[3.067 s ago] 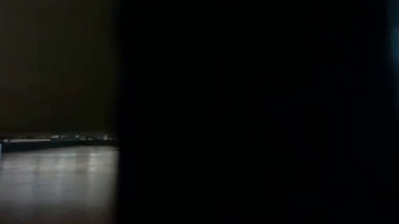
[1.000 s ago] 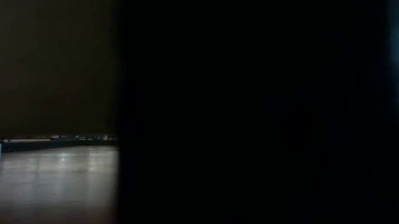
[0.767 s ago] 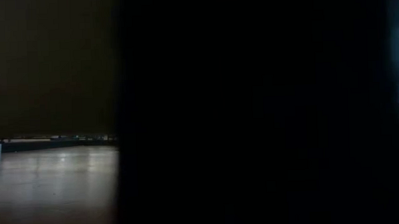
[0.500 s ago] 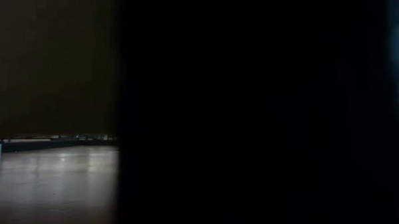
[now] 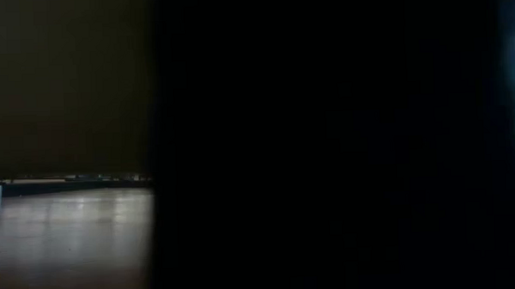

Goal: Pick and place cans onto a shelf
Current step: Put the canned pineapple on the shelf

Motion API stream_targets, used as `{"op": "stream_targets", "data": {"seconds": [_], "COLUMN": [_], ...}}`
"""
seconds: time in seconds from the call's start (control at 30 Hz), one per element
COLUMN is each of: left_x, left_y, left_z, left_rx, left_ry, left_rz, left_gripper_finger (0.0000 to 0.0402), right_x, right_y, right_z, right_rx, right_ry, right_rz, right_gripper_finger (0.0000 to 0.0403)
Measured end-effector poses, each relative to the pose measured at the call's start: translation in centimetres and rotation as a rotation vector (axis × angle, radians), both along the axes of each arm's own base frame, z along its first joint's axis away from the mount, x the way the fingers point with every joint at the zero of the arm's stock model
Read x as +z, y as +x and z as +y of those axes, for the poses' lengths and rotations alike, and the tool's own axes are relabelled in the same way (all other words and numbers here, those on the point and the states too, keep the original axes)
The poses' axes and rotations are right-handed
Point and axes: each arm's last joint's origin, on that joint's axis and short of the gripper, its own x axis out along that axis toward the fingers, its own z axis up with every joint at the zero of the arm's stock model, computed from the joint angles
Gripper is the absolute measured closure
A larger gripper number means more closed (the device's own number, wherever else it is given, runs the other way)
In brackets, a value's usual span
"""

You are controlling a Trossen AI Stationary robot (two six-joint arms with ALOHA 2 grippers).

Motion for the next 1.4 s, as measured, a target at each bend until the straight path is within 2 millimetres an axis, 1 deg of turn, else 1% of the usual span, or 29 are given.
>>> {"op": "stream_targets", "data": {"seconds": [0.13,0.23,0.37,0.5,0.63,0.73,0.9,1.03,1.23,1.4], "left_x": [-1.5,-2.4,-3.6,-4.6,-5.4,-6.5,-8.3,-9.5,-9.8,-10.2], "left_y": [2.8,4.5,6.0,6.9,7.7,8.5,9.2,9.6,9.5,8.7], "left_z": [-0.1,-0.3,-0.5,-1.1,-2.2,-3.1,-4.0,-4.4,-4.7,-4.9], "left_rx": [-0.052,-0.086,-0.103,-0.090,-0.080,-0.065,-0.035,-0.017,-0.018,0.011], "left_ry": [-0.073,-0.137,-0.202,-0.245,-0.277,-0.288,-0.247,-0.243,-0.262,-0.252], "left_rz": [0.030,0.035,0.074,0.091,0.080,0.087,0.112,0.148,0.178,0.248], "left_gripper_finger": [0.0385,0.0386,0.0386,0.0386,0.0386,0.0386,0.0386,0.0386,0.0386,0.0386], "right_x": [0.4,0.1,-0.4,-0.5,-0.6,-0.7,-1.0,-1.0,-1.0,-1.0], "right_y": [-1.3,-1.8,-2.4,-2.9,-3.2,-3.3,-3.5,-3.6,-3.5,-3.5], "right_z": [-0.9,-1.2,-1.6,-1.8,-1.8,-1.8,-1.9,-1.9,-1.9,-1.8], "right_rx": [-0.173,-0.265,-0.359,-0.384,-0.365,-0.352,-0.342,-0.341,-0.341,-0.341], "right_ry": [-0.080,-0.130,-0.157,-0.163,-0.202,-0.227,-0.237,-0.238,-0.235,-0.233], "right_rz": [0.018,0.060,0.123,0.156,0.179,0.195,0.226,0.238,0.237,0.236], "right_gripper_finger": [0.0374,0.0374,0.0374,0.0374,0.0374,0.0374,0.0374,0.0374,0.0374,0.0374]}}
